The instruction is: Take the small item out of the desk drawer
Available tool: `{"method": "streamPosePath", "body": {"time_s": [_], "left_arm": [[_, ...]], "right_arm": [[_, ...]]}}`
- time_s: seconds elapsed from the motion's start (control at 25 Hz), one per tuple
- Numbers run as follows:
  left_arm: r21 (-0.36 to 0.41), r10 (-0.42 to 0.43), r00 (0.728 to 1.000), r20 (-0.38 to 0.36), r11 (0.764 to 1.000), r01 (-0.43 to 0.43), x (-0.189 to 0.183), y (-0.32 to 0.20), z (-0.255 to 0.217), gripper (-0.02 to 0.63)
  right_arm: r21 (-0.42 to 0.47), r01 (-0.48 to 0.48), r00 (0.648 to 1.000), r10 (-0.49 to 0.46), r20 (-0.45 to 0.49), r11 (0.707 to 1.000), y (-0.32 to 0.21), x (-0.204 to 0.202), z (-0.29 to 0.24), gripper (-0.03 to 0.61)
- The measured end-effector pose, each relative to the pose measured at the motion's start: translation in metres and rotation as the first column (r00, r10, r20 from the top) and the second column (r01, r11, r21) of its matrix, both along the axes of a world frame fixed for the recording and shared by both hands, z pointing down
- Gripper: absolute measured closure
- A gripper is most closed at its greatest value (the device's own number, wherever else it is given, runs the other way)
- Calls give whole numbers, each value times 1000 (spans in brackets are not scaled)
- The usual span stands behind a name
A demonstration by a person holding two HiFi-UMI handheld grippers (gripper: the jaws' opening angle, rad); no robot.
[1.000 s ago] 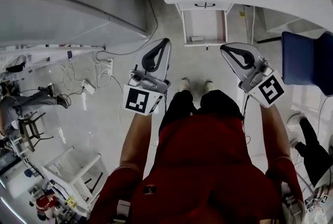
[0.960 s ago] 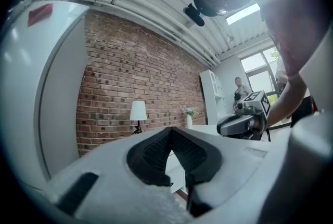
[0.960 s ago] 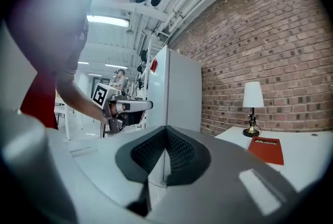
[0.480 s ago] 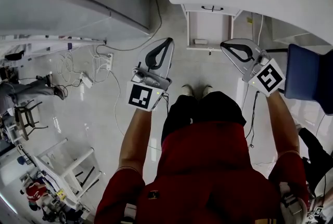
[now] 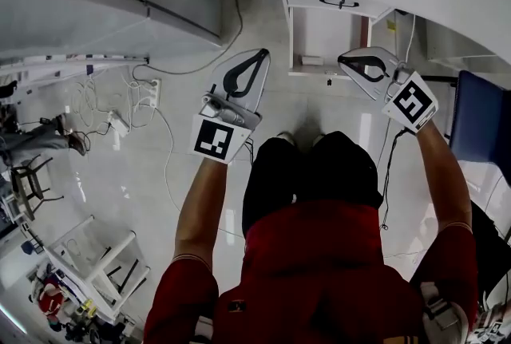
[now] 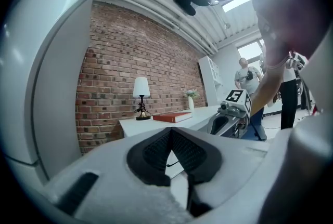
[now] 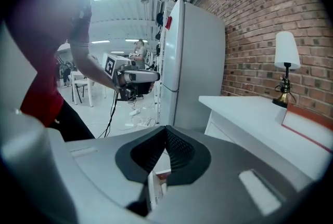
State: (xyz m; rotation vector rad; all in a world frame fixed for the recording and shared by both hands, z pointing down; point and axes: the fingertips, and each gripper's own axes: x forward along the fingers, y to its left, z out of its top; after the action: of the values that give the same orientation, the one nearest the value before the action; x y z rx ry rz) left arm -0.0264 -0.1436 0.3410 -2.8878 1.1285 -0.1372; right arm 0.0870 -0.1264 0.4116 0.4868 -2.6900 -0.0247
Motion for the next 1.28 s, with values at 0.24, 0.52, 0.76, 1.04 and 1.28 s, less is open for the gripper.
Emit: {"method": "streamPosePath", "body": {"time_s": [0.24,0.52,0.76,1.04,1.28], "left_arm": [[-4,26,999,19,1000,-26,-9,-11,56,611],[-4,40,999,21,999,-40,-13,-25,121,611],[1,53,998,23,999,-53,-13,-29,170,611],[14,62,998,33,998,-62,-17,-33,217,611],[42,64,997,48,997,-66,-21,-34,254,611]], "right_arm": [[-19,38,997,-39,-59,999,-13,-12,62,566],[-62,49,993,-55,-102,997,-27,-15,135,566],[-110,76,982,-94,-166,991,-37,-13,199,566],[-180,140,954,-181,-240,974,-40,-12,264,546],[-202,193,928,-246,-280,960,-44,-17,306,526]]}}
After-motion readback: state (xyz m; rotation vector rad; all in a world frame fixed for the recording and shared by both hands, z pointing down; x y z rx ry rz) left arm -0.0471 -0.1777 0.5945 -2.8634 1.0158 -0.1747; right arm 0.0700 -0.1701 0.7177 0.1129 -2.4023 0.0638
